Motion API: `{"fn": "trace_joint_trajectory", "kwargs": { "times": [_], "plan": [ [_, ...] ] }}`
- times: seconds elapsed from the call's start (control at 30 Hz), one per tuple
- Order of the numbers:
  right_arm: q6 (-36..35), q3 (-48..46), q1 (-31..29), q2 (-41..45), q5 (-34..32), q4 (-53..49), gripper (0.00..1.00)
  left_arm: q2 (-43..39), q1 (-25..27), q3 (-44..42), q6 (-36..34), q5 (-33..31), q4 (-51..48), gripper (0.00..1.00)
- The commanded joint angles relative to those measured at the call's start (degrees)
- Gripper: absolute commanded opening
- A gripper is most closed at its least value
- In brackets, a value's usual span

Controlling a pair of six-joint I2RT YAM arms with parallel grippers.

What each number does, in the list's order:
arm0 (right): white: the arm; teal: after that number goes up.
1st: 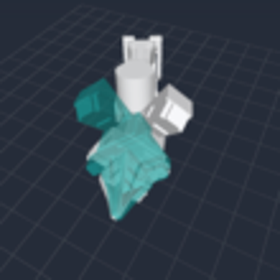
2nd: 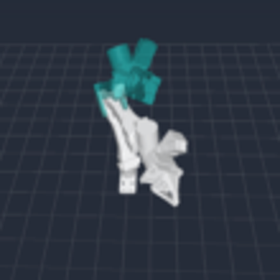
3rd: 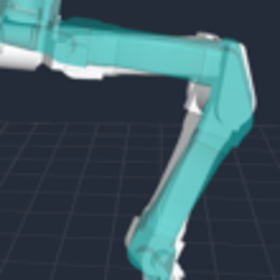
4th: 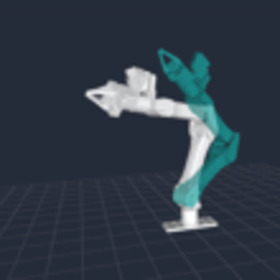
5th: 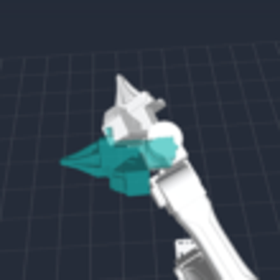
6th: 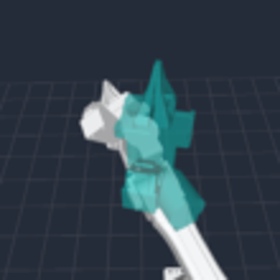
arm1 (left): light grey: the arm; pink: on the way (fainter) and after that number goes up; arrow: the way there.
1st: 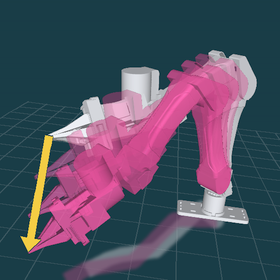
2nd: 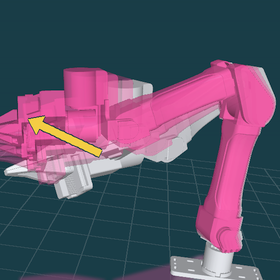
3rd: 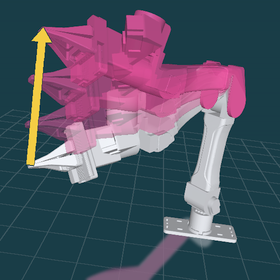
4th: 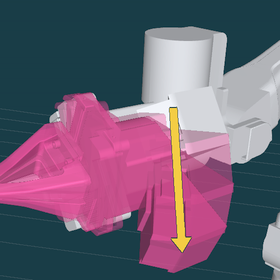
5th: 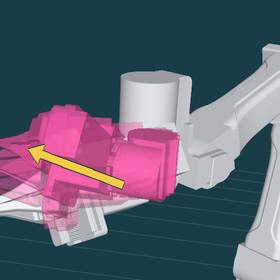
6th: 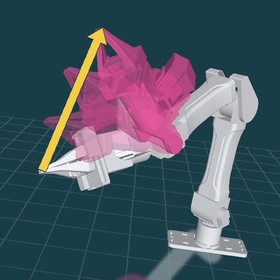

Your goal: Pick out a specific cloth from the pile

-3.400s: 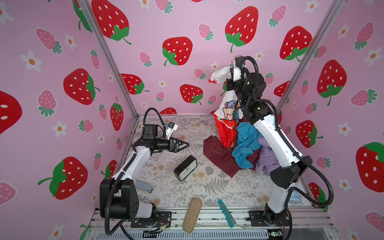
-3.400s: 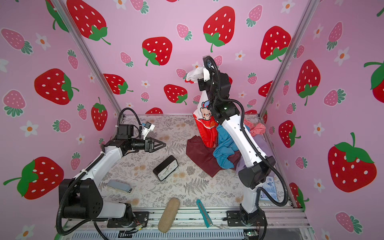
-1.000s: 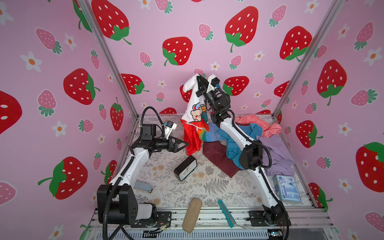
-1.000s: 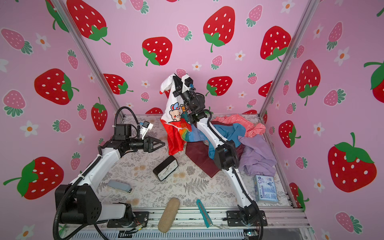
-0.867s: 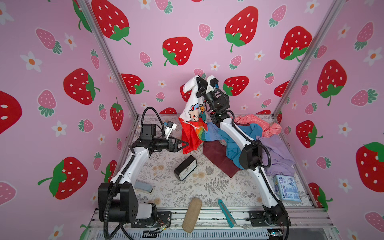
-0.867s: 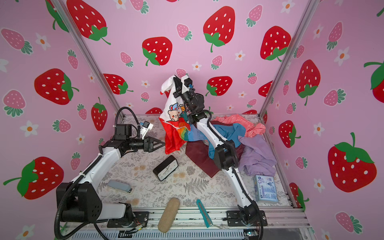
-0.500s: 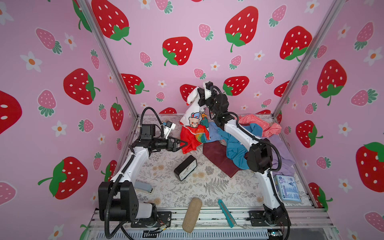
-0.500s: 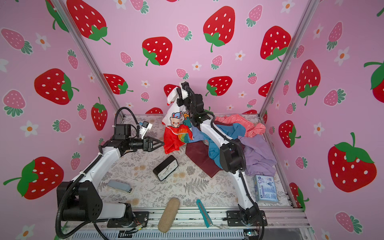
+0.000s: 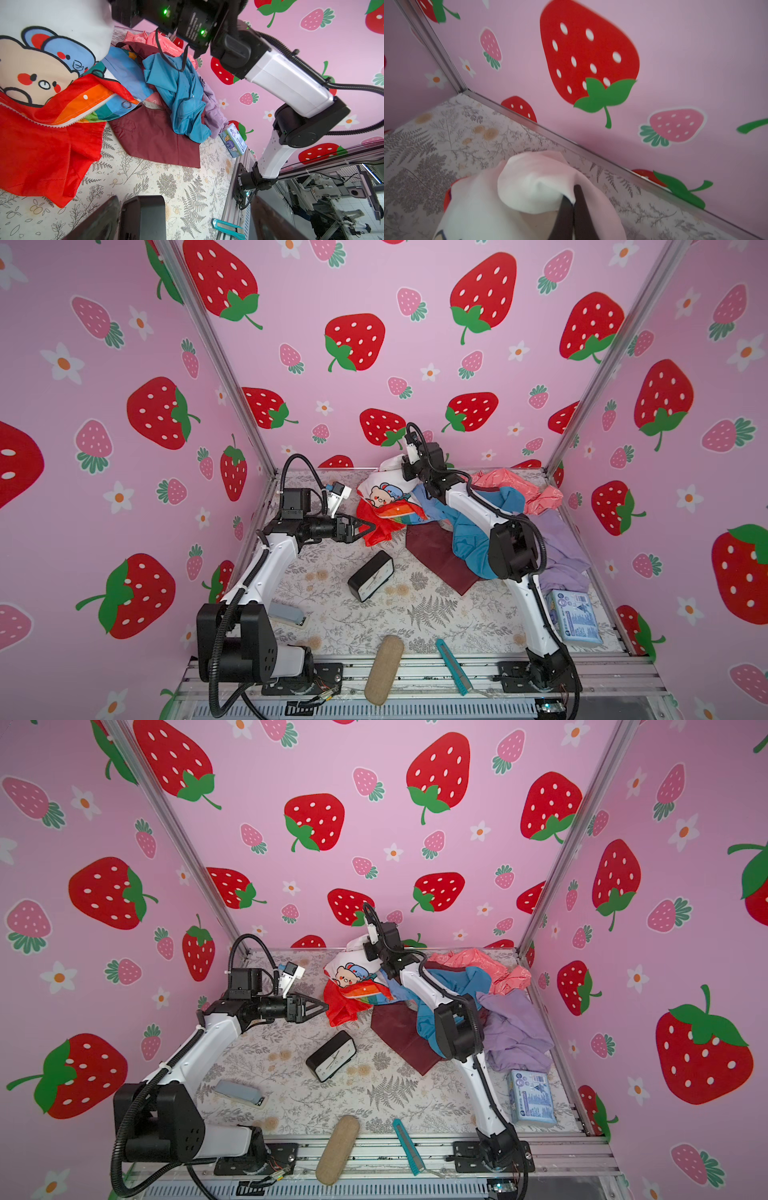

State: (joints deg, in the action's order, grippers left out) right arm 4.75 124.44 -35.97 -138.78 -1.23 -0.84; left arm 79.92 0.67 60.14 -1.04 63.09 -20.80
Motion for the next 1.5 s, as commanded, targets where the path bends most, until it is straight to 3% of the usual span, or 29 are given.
{"fn": "trace_joint_trajectory", "kwargs": {
  "times": [0.0,0.23,0.37,0.47,0.63,1.07,1.47],
  "plan": [
    [2.3,-0.9,0.3,-1.4,-1.4,-9.0,0.0,0.9,-0.1,0.2,-0.2,1.6,0.2,0.99],
    [5.7,-4.7,1.1,-2.2,-2.7,-14.0,0.0,1.3,-0.1,0.2,0.2,1.7,0.5,0.99],
    [7.4,-4.1,1.2,-4.7,0.9,-16.5,0.0,1.2,-0.2,0.3,0.3,1.8,0.6,0.99],
    [9.1,-1.0,1.2,-8.1,5.1,-19.4,0.19,1.4,-0.2,0.3,0.4,1.8,0.7,0.99],
    [11.6,4.8,1.2,-13.4,11.3,-23.0,0.27,1.4,-0.1,0.3,0.6,1.7,0.8,0.99],
    [19.8,9.9,-2.6,-20.0,28.1,-14.2,0.27,2.0,-0.1,0.4,0.7,1.6,0.9,0.99],
    [31.9,13.4,-6.2,-24.4,38.5,3.1,0.26,2.4,-0.2,0.5,0.4,1.4,0.8,0.99]
  ]
}}
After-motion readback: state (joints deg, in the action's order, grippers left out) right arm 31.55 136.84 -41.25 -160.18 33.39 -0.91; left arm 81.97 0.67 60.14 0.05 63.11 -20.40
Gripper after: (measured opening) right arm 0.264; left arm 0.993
